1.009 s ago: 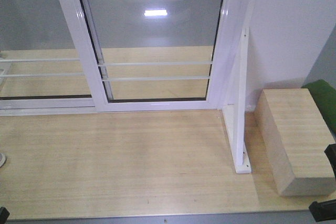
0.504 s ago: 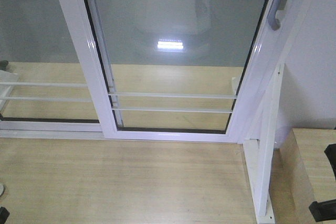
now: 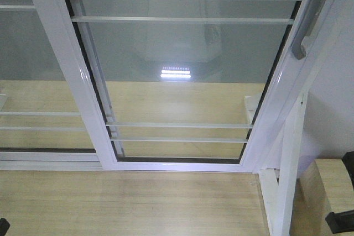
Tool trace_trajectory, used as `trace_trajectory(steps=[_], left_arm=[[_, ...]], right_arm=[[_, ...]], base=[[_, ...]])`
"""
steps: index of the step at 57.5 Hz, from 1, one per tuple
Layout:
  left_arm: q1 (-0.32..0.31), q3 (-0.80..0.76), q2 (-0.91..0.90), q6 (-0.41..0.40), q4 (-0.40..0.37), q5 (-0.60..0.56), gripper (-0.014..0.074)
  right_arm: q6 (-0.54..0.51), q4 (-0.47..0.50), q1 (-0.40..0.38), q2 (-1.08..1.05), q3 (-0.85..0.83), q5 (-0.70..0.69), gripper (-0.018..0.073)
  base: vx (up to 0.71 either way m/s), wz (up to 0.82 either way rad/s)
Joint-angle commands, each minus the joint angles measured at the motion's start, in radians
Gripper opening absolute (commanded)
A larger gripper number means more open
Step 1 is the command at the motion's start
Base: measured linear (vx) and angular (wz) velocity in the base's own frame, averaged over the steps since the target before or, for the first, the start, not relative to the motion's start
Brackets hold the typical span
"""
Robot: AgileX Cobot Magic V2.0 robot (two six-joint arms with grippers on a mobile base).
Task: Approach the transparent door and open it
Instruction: 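Approach the door until the silver handle is near the grippers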
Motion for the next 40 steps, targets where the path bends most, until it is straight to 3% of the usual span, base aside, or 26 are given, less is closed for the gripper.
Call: trace_trajectory(steps=[1,40], left_arm=[[-0.005,0.03,-0.012,-0.008,0.002,-0.077,-0.0006],[-0.004,0.03,-0.003,-0.008,0.002,-0.074,-0.0006]], right_arm=[[-0.002,0.0,-0.006,-0.015,0.013,-0.08,0.0],[-0.002,0.0,-0.007,-0.008,0.013,-0.08,0.0]], base=[[0.16,-0.05],[0.05,-0.02]])
